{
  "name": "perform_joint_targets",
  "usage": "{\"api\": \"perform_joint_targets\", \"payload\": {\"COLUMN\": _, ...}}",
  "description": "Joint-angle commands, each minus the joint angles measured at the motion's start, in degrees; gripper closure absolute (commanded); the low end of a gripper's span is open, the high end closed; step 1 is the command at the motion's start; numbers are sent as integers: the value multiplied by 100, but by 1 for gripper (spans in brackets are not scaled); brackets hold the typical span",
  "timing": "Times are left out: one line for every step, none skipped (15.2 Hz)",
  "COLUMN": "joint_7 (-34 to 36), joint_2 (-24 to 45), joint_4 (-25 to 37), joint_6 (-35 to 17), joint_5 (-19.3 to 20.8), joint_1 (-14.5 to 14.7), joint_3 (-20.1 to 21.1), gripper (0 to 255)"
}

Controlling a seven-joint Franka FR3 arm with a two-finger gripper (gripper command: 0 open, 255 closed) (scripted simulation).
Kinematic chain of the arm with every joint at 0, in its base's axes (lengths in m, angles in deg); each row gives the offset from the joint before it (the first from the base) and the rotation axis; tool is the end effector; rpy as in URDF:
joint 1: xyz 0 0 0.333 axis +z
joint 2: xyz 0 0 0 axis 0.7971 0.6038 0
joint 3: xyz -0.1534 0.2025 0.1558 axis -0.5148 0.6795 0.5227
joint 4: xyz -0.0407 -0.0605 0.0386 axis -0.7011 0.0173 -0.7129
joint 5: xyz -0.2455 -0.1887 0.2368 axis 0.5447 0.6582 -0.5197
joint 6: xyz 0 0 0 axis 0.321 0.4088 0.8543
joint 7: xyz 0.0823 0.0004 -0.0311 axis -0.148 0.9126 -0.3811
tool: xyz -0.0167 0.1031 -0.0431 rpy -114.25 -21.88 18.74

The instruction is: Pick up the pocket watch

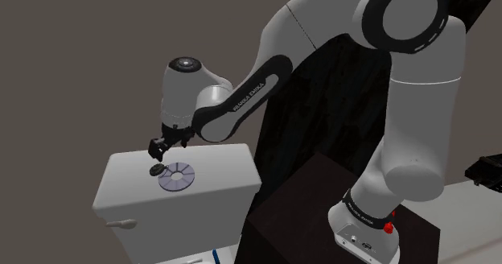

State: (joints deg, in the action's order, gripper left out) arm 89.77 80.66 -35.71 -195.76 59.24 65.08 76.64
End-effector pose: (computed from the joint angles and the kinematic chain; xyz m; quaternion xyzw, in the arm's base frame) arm 0.5006 0.3227 0.2458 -0.9907 -0.0638 -0.1186 0.0172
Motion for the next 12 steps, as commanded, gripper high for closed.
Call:
{"api": "perform_joint_targets", "payload": {"joint_7": 213, "joint_2": 464, "joint_4": 441, "joint_6": -6, "joint_5": 247, "joint_1": 247, "joint_3": -128, "gripper": 0}}
{"api": "perform_joint_targets", "payload": {"joint_7": 284, "joint_2": 678, "joint_4": 647, "joint_6": -12, "joint_5": 337, "joint_1": 356, "joint_3": -187, "gripper": 0}}
{"api": "perform_joint_targets", "payload": {"joint_7": 344, "joint_2": 891, "joint_4": 860, "joint_6": -13, "joint_5": 414, "joint_1": 464, "joint_3": -244, "gripper": 0}}
{"api": "perform_joint_targets", "payload": {"joint_7": 351, "joint_2": 928, "joint_4": 897, "joint_6": -14, "joint_5": 423, "joint_1": 486, "joint_3": -257, "gripper": 0}}
{"api": "perform_joint_targets", "payload": {"joint_7": 384, "joint_2": 985, "joint_4": 906, "joint_6": -63, "joint_5": 461, "joint_1": 511, "joint_3": -291, "gripper": 0}}
{"api": "perform_joint_targets", "payload": {"joint_7": 417, "joint_2": 1044, "joint_4": 916, "joint_6": -111, "joint_5": 499, "joint_1": 536, "joint_3": -326, "gripper": 0}}
{"api": "perform_joint_targets", "payload": {"joint_7": 450, "joint_2": 1103, "joint_4": 927, "joint_6": -159, "joint_5": 536, "joint_1": 561, "joint_3": -360, "gripper": 0}}
{"api": "perform_joint_targets", "payload": {"joint_7": 483, "joint_2": 1162, "joint_4": 940, "joint_6": -206, "joint_5": 573, "joint_1": 586, "joint_3": -394, "gripper": 0}}
{"api": "perform_joint_targets", "payload": {"joint_7": 516, "joint_2": 1222, "joint_4": 954, "joint_6": -254, "joint_5": 610, "joint_1": 612, "joint_3": -429, "gripper": 0}}
{"api": "perform_joint_targets", "payload": {"joint_7": 549, "joint_2": 1283, "joint_4": 969, "joint_6": -300, "joint_5": 646, "joint_1": 637, "joint_3": -464, "gripper": 0}}
{"api": "perform_joint_targets", "payload": {"joint_7": 599, "joint_2": 1379, "joint_4": 995, "joint_6": -373, "joint_5": 701, "joint_1": 678, "joint_3": -519, "gripper": 0}}
{"api": "perform_joint_targets", "payload": {"joint_7": 599, "joint_2": 1379, "joint_4": 995, "joint_6": -373, "joint_5": 701, "joint_1": 679, "joint_3": -520, "gripper": 0}}
